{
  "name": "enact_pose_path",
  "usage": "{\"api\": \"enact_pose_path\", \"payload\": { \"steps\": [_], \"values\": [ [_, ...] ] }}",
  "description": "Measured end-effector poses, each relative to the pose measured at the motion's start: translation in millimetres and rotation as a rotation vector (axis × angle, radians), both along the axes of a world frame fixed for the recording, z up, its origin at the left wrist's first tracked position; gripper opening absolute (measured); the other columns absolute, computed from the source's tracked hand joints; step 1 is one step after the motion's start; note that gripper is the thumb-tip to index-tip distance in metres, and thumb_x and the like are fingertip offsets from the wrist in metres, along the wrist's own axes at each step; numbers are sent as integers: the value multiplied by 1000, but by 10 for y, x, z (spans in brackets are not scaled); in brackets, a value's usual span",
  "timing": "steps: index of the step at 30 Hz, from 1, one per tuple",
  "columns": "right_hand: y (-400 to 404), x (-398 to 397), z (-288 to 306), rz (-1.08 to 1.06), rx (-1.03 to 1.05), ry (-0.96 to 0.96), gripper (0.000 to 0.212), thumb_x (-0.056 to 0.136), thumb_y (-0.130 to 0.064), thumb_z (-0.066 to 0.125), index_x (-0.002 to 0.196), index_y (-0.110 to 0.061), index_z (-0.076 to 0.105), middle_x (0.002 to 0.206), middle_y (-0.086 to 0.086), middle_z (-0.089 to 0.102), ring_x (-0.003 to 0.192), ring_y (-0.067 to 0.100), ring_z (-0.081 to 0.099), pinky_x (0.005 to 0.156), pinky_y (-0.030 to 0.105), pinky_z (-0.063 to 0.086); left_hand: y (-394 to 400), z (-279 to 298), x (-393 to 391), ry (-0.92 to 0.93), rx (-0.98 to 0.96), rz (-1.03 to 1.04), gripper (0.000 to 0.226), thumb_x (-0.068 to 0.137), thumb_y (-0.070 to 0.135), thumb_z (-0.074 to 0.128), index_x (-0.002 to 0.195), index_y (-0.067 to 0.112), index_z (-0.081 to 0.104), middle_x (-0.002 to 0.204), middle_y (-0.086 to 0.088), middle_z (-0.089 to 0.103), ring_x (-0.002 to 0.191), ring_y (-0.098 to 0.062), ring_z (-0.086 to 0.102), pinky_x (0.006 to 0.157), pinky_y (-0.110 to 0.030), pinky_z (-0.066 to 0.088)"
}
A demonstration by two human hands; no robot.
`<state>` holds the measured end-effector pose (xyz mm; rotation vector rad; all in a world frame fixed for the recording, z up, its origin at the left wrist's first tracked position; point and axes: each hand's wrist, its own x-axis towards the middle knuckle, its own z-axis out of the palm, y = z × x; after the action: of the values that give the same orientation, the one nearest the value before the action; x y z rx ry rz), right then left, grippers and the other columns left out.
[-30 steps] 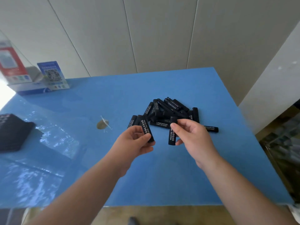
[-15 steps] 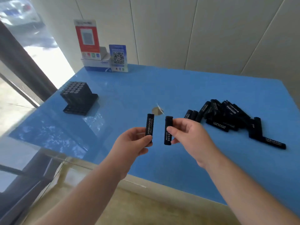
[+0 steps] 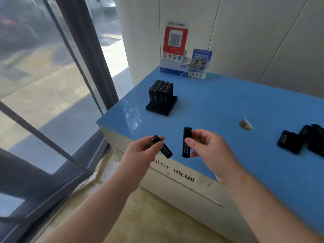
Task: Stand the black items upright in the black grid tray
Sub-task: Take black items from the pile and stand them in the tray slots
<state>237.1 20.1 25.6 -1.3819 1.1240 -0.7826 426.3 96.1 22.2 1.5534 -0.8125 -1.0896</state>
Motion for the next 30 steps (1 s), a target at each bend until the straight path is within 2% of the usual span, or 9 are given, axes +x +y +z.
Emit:
{"api": "enact_pose_path", "payload": {
  "steps": [6,11,14,17,20,23,25,28,30],
  "values": [
    [-27,472,-70,-1,-15,-36,19,93,-13,68,105,-27,72,96,-8,77,88,8,72,74,26,57,-126,-91,443,-73,-46,25,19,89,17,71,103,28,69,85,9,74,68,-8,61,70,-29,51],
    [-326,702,-135,0,-41,-27,18,92,-12,70,105,-25,73,97,-4,77,92,13,72,89,36,58,-496,-107,679,-154,-28,-21,15,90,24,69,98,37,70,88,9,74,79,-19,66,76,-37,56],
    [-606,828,-164,2,-66,-22,11,93,-20,69,102,-23,73,95,-4,77,91,13,72,90,35,58,-784,-106,830,-200,-7,-30,13,90,29,69,95,41,72,90,2,73,88,-24,66,80,-43,57],
    [-903,951,-180,19,-95,-13,9,93,-24,69,101,-23,74,95,-1,77,92,18,72,89,40,60,-1068,-79,971,-245,3,-37,12,91,30,68,92,41,72,89,0,73,85,-21,66,79,-43,57],
    [-1175,1063,-174,-13,-125,-10,9,92,-20,71,99,-25,72,94,3,75,91,22,70,87,46,59,-1330,-53,1085,-349,-16,-62,9,92,29,67,94,38,69,83,2,70,78,-21,65,70,-36,54],
    [-1393,1142,-178,-42,-145,11,11,91,-21,72,97,-30,71,93,3,74,90,23,70,87,47,59,-1577,-23,1167,-474,-28,-116,9,92,28,66,96,35,67,84,12,66,70,-1,60,63,-15,42],
    [-1495,1190,-191,-71,-136,19,9,91,-19,72,95,-27,70,93,2,75,90,22,71,86,40,59,-1727,-1,1222,-535,-56,-171,12,92,24,66,98,34,66,88,13,66,71,3,59,61,-9,40],
    [-1611,1266,-203,-142,-152,76,6,91,-19,72,92,-24,71,90,-3,76,86,14,71,77,21,55,-1967,71,1307,-692,-183,-284,17,89,20,67,103,30,66,89,16,64,78,0,60,69,-10,43],
    [-1669,1323,-202,-187,-171,134,3,91,-22,72,92,-24,71,87,-6,76,84,10,70,75,15,53,-2156,106,1370,-759,-285,-357,18,88,18,68,103,28,67,91,18,62,81,0,61,74,-11,46]
  ]
}}
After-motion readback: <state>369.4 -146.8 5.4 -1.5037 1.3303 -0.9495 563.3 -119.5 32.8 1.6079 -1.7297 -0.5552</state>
